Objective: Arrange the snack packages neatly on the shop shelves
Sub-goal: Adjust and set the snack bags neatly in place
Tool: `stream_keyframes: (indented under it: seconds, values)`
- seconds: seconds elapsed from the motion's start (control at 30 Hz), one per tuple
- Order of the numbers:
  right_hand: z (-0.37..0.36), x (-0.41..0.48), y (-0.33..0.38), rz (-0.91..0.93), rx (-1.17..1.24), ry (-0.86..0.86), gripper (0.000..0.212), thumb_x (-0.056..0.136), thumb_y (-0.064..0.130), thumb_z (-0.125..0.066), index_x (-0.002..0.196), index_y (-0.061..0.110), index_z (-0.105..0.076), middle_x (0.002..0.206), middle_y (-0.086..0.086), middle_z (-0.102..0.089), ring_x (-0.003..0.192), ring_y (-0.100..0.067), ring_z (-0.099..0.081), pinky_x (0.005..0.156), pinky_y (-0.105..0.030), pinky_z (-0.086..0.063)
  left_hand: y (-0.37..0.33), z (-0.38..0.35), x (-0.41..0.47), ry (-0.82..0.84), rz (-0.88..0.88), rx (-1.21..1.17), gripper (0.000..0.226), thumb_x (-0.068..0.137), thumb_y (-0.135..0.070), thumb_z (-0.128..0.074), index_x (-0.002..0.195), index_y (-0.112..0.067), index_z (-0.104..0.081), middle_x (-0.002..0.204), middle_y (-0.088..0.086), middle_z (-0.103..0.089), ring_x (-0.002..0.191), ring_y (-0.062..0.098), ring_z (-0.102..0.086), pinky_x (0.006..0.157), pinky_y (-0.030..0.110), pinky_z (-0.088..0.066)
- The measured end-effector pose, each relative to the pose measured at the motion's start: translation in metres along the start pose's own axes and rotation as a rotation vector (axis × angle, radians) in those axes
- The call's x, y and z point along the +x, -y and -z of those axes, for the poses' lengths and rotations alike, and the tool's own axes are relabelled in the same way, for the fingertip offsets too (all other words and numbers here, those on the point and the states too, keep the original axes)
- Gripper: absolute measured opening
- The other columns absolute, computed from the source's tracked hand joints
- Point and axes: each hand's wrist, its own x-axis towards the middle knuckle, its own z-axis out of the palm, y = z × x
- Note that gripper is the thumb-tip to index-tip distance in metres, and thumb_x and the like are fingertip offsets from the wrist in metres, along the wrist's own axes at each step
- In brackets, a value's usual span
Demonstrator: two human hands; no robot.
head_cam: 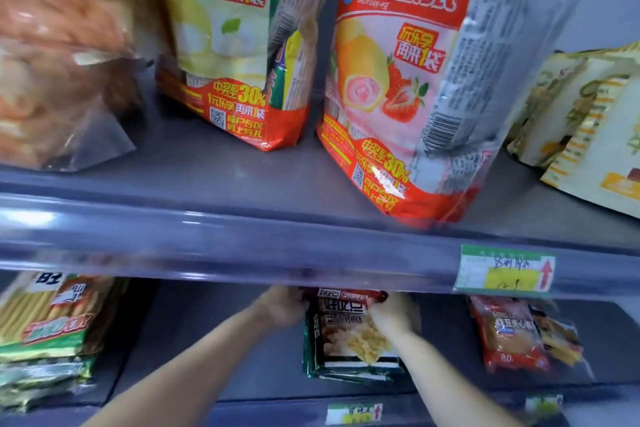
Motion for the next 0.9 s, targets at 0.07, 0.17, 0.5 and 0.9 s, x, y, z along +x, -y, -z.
stream_keyframes:
  seconds: [0.07, 0.17, 0.5, 0.9]
  values:
    - [0.003, -0.008, 0.001, 0.095, -0.055, -0.051, 0.032, 0.090, 0.034, -0.054, 0.121, 0.028, -0.059, 0.126, -0.002, -0.061, 0.119, -0.026, -0.052, 0.100, -0.035, -0.045, 0.002, -0.008, -0.005, -0.066, -0.017, 0.150, 0.038, 0.099, -0.018, -0.041, 0.136, -0.010, -0.048, 0.137, 0.011, -0.055, 0.124, 0.028, -0.051, 0.097, 0.028, -0.038]
    - [0.012, -0.032, 0.007, 0.234, -0.132, -0.124, 0.047, 0.092, 0.034, -0.054, 0.138, 0.030, -0.044, 0.145, -0.002, -0.043, 0.134, -0.027, -0.036, 0.109, -0.034, -0.032, 0.015, -0.012, -0.030, -0.101, 0.015, 0.196, 0.037, 0.093, -0.018, -0.044, 0.128, -0.016, -0.058, 0.132, 0.008, -0.060, 0.120, 0.026, -0.055, 0.092, 0.025, -0.042]
    - [-0.014, -0.111, 0.065, 0.661, -0.101, 0.165, 0.037, 0.090, 0.032, -0.058, 0.127, 0.029, -0.055, 0.132, 0.003, -0.053, 0.126, -0.019, -0.043, 0.104, -0.028, -0.033, 0.074, 0.014, -0.151, -0.341, 0.247, 0.336, 0.024, 0.087, -0.021, -0.047, 0.100, -0.009, -0.062, 0.111, 0.012, -0.065, 0.104, 0.034, -0.061, 0.078, 0.035, -0.049]
    - [-0.065, -0.226, 0.220, 0.900, -0.122, 0.390, 0.023, 0.083, 0.029, -0.063, 0.106, 0.030, -0.067, 0.117, 0.006, -0.066, 0.109, -0.018, -0.059, 0.083, -0.025, -0.047, 0.201, 0.095, -0.283, -0.472, 0.539, 0.433, 0.018, 0.090, -0.022, -0.054, 0.102, -0.014, -0.064, 0.108, 0.007, -0.066, 0.102, 0.031, -0.064, 0.078, 0.037, -0.052]
